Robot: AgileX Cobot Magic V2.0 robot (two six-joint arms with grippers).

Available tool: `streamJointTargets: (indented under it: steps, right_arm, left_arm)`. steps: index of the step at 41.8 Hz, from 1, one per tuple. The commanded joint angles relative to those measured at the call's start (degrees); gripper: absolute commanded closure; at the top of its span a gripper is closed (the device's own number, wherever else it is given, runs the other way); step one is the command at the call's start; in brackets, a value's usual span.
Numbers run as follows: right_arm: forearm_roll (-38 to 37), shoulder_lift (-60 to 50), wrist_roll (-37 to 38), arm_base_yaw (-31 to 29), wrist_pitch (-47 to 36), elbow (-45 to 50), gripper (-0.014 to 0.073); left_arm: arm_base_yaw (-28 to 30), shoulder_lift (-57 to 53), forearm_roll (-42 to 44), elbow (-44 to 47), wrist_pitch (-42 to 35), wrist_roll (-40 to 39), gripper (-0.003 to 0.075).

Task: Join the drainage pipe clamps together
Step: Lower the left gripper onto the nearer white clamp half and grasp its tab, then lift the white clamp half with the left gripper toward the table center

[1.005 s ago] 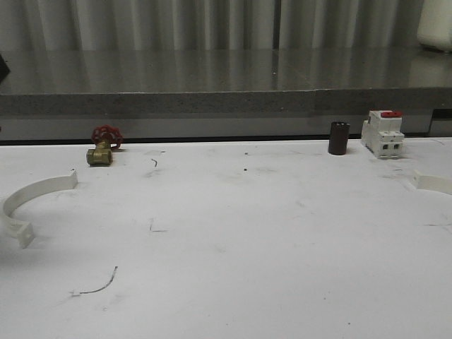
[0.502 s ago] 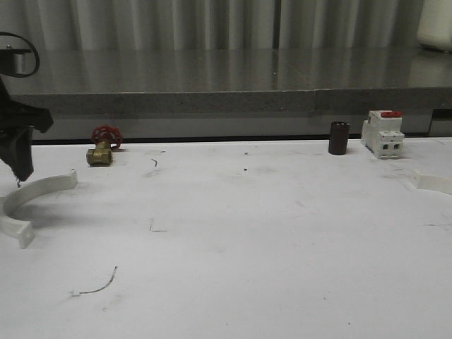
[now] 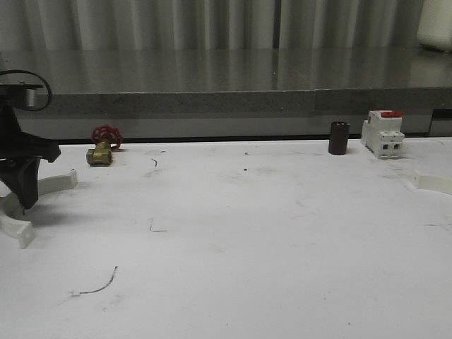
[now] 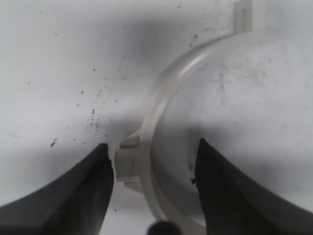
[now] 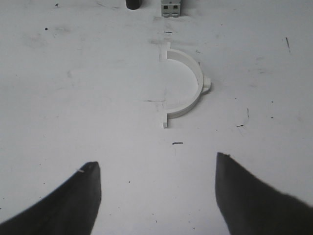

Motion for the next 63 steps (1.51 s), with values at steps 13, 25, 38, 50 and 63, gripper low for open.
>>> streamJointTargets:
  steps: [13, 25, 38, 50, 63]
  right_arm:
    - [-0.67, 0.65, -0.23, -0.11, -3.16, -1.79, 0.0069]
    - [-0.67, 0.65, -0.23, -0.11, -3.16, -1.79, 0.0069]
    - [-0.67, 0.65, -0.23, -0.11, -3.16, -1.79, 0.0069]
    - [-0.67, 0.65, -0.23, -0.11, -3.16, -1.79, 0.0069]
    - [-0.67, 0.65, -0.23, -0.11, -3.16, -1.79, 0.0069]
  left_arm:
    - [0.13, -2.76, -0.1, -1.67, -1.43, -0.45, 0.0623]
    - [0.13, -2.89, -0.34, -1.78, -1.76, -0.45, 0.0722]
    - [-8.95, -5.63, -0.83, -9.86, 6.7, -1.42, 0.0733]
    - [-23.98, -2.15, 5.34, -26.19, 15.23, -12.52, 0.0729]
    - [-33.03, 11.12, 10.69, -41.55, 22.31, -28.58, 0.0729]
